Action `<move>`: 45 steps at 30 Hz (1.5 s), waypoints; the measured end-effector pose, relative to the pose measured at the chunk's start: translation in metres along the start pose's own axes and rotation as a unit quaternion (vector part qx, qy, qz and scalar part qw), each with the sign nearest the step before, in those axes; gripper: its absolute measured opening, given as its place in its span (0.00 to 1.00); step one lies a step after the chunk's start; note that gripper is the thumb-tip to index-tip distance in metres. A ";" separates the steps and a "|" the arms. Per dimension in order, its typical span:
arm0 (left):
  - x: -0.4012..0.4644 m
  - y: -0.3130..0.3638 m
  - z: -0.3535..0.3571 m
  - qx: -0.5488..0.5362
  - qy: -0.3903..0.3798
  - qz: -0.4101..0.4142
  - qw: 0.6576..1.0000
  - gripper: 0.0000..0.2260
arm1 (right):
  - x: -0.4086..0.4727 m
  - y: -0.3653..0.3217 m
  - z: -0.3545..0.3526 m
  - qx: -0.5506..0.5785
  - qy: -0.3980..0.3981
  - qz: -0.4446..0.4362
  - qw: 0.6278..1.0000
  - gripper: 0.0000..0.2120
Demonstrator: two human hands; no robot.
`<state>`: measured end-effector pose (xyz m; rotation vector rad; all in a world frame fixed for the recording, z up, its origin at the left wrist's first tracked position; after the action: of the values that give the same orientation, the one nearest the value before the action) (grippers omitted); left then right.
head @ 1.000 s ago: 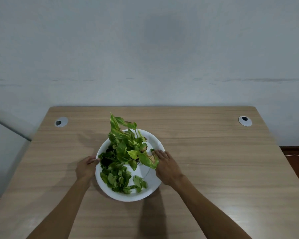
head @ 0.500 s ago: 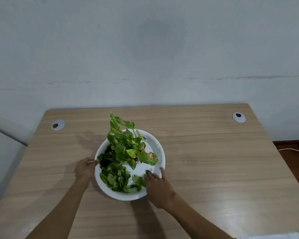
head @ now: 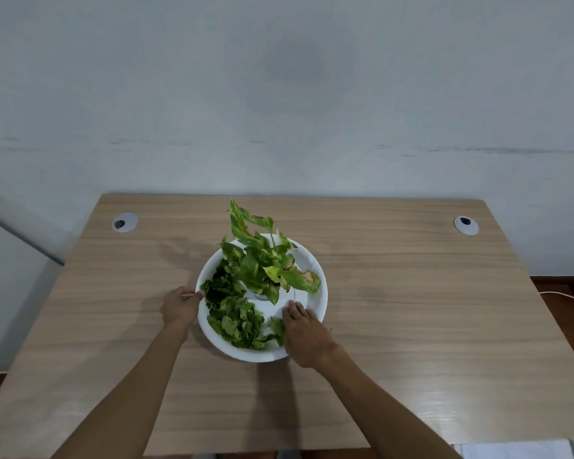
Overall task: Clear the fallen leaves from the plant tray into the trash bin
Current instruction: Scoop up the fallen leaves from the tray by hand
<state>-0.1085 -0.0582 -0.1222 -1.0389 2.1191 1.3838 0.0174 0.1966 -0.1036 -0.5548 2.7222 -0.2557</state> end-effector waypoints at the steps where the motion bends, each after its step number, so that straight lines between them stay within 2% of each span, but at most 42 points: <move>1: -0.001 -0.001 0.001 -0.004 -0.002 -0.002 1.000 0.04 | -0.006 -0.007 0.003 -0.005 0.003 -0.009 1.000 0.32; 4: -0.014 -0.004 0.003 -0.001 -0.003 -0.004 1.000 0.05 | -0.018 -0.021 0.008 0.008 0.025 -0.015 1.000 0.29; 6: -0.021 -0.009 0.002 0.000 0.002 -0.010 1.000 0.07 | -0.019 -0.030 0.007 0.040 0.029 -0.014 0.999 0.35; 7: -0.022 -0.014 0.004 -0.011 -0.005 -0.022 1.000 0.06 | -0.020 -0.037 0.006 0.055 0.032 -0.018 0.998 0.34; 10: -0.033 -0.032 0.013 -0.065 -0.056 -0.076 0.993 0.07 | -0.021 -0.060 0.001 0.059 0.031 -0.072 0.995 0.18; 12: -0.047 -0.044 0.022 -0.088 -0.095 -0.096 0.987 0.08 | -0.024 -0.064 -0.005 0.075 0.038 -0.090 0.992 0.13; 16: -0.076 -0.055 0.033 -0.075 -0.162 -0.091 0.980 0.05 | -0.029 -0.023 -0.029 0.177 0.144 0.010 0.974 0.14; 18: -0.082 -0.045 0.031 -0.048 -0.166 -0.070 0.982 0.04 | -0.031 -0.003 -0.025 0.153 0.155 0.048 0.975 0.19; 21: -0.079 -0.030 0.028 -0.022 -0.153 -0.050 0.987 0.03 | -0.030 0.002 -0.008 0.073 0.082 0.046 0.993 0.28; 23: -0.078 -0.026 0.028 -0.019 -0.160 -0.053 0.985 0.04 | -0.026 -0.010 0.003 0.007 0.047 0.019 0.999 0.23; 25: -0.078 -0.031 0.032 -0.017 -0.176 -0.067 0.982 0.05 | -0.023 -0.029 0.009 0.002 0.045 -0.007 0.999 0.23; 27: -0.080 -0.043 0.040 -0.028 -0.205 -0.097 0.974 0.07 | -0.023 -0.041 0.001 0.011 0.071 0.028 0.997 0.25; 30: -0.084 -0.057 0.049 -0.022 -0.228 -0.119 0.966 0.06 | -0.011 -0.055 -0.025 0.020 0.163 0.072 0.984 0.20; 31: -0.084 -0.057 0.049 -0.014 -0.232 -0.114 0.966 0.06 | -0.004 -0.062 -0.037 0.030 0.190 0.067 0.979 0.20; 33: -0.084 -0.049 0.045 0.009 -0.232 -0.074 0.970 0.07 | 0.019 -0.072 -0.047 0.055 0.195 0.039 0.979 0.22; 36: -0.074 -0.028 0.035 0.048 -0.199 0.006 0.979 0.11 | 0.058 -0.072 -0.041 0.138 0.122 0.017 0.983 0.29; 39: -0.062 -0.019 0.029 0.083 -0.164 0.052 0.982 0.11 | 0.088 -0.065 -0.033 0.120 0.085 0.006 0.989 0.31; 42: -0.062 -0.011 0.029 0.125 -0.132 0.110 0.977 0.06 | 0.096 -0.062 -0.027 0.098 0.055 -0.004 0.994 0.26; 45: -0.068 -0.006 0.028 0.166 -0.098 0.175 0.965 0.11 | 0.079 -0.066 -0.025 0.099 0.094 -0.023 0.990 0.14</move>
<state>-0.0619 -0.0091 -0.0917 -0.3935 2.3497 1.1593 -0.0372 0.1069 -0.0878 -0.5635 2.8213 -0.6118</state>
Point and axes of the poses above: each hand's wrist, its own x-axis towards the middle knuckle, its own z-axis out of the palm, y = z × x, the point moved 7 cm from there along x, towards the middle knuckle, and after that the axes turned 15 degrees about -z, right-handed, at the moved point
